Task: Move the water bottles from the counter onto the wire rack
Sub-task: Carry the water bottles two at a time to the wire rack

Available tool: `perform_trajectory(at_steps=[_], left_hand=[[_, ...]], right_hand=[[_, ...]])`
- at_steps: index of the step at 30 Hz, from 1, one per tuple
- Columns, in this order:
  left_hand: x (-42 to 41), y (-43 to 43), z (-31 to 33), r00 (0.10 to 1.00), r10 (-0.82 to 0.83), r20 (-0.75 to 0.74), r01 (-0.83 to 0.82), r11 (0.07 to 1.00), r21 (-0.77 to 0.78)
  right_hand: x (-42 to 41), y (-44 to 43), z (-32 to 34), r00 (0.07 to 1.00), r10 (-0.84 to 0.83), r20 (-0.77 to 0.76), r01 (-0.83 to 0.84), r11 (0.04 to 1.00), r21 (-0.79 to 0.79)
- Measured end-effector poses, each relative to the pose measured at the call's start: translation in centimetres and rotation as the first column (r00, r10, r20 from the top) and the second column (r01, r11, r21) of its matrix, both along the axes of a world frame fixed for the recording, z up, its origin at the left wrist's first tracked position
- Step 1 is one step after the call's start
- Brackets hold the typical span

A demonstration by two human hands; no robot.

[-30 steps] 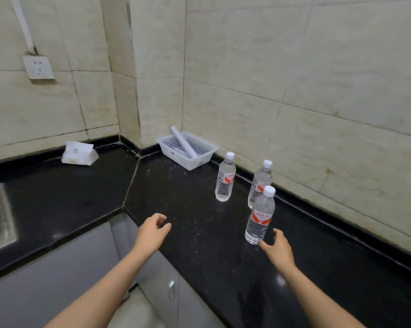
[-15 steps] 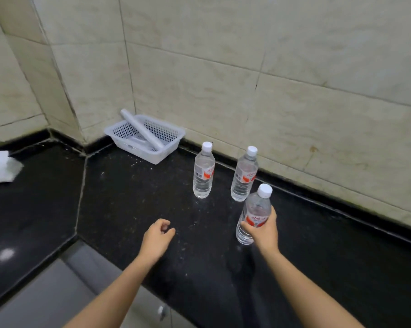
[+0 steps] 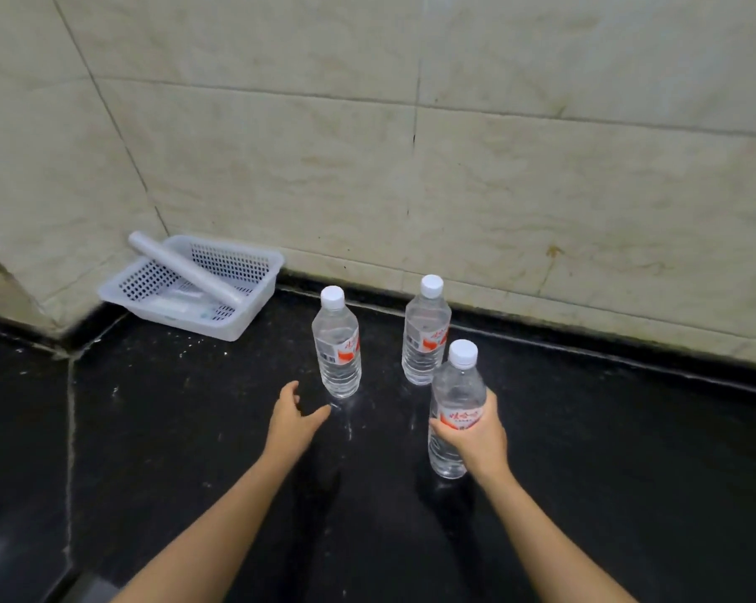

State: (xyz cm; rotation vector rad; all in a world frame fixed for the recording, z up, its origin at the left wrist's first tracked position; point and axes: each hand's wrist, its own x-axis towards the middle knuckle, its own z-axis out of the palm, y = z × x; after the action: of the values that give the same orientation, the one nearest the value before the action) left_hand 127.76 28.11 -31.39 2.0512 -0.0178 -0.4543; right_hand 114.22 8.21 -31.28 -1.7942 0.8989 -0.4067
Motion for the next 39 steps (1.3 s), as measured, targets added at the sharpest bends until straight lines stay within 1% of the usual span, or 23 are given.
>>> perform_trajectory(at_steps=[5, 7, 10, 12, 14, 18, 23, 26, 29, 32, 35, 39], left_hand=[[5.2, -2.7, -1.0, 0.992, -0.105, 0.069, 0.108, 0.993, -0.037], [7.2, -3.7, -1.7, 0.99, -0.131, 0.061, 0.136, 0.986, -0.096], [8.3, -4.8, -1.9, 0.98, -0.194, 0.037, 0.198, 0.963, -0.182], [8.8, -5.0, -2.1, 0.974, -0.222, 0.042, 0.226, 0.956, -0.185], [9.5, -4.8, -2.3, 0.961, -0.272, 0.042, 0.275, 0.947, -0.165], [10.7, -3.8, -2.7, 0.898, -0.44, 0.006, 0.433, 0.881, -0.191], [7.0, -2.6, -1.6, 0.821, -0.571, -0.014, 0.539, 0.782, -0.312], [2.8, -2.1, -0.8, 0.743, -0.66, -0.11, 0.573, 0.713, -0.404], [-1.8, -3.1, -0.3, 0.614, -0.768, -0.184, 0.641, 0.621, -0.451], [-7.1, -5.5, 0.5, 0.489, -0.86, -0.145, 0.736, 0.496, -0.462], [-13.2, -8.3, 2.0, 0.36, -0.927, -0.108, 0.82, 0.369, -0.437], [-22.5, -11.8, 3.7, 0.213, -0.976, -0.055, 0.87, 0.215, -0.445]], right_hand=[[0.1, 1.0, -0.2, 0.995, -0.09, -0.039, 0.09, 0.996, -0.014], [0.1, 1.7, -0.2, 0.985, -0.166, -0.043, 0.166, 0.986, -0.003], [0.2, 3.3, 0.0, 0.949, -0.311, -0.051, 0.312, 0.95, 0.012], [0.5, 4.5, 0.0, 0.916, -0.398, -0.056, 0.399, 0.917, 0.006], [0.9, 5.6, 0.2, 0.893, -0.445, -0.072, 0.445, 0.895, -0.015], [0.8, 7.4, 0.8, 0.858, -0.506, -0.091, 0.506, 0.862, -0.028], [-1.4, 9.4, 0.8, 0.837, -0.536, -0.108, 0.539, 0.843, -0.009], [-4.2, 10.4, 1.0, 0.813, -0.562, -0.151, 0.566, 0.824, -0.018], [-8.4, 10.8, 1.6, 0.772, -0.616, -0.156, 0.62, 0.784, -0.027], [-14.3, 10.6, 2.5, 0.726, -0.681, -0.095, 0.683, 0.73, -0.007], [-21.4, 10.0, 3.8, 0.664, -0.745, -0.056, 0.743, 0.667, -0.056], [-32.1, 9.0, 5.5, 0.583, -0.812, 0.026, 0.811, 0.579, -0.078]])
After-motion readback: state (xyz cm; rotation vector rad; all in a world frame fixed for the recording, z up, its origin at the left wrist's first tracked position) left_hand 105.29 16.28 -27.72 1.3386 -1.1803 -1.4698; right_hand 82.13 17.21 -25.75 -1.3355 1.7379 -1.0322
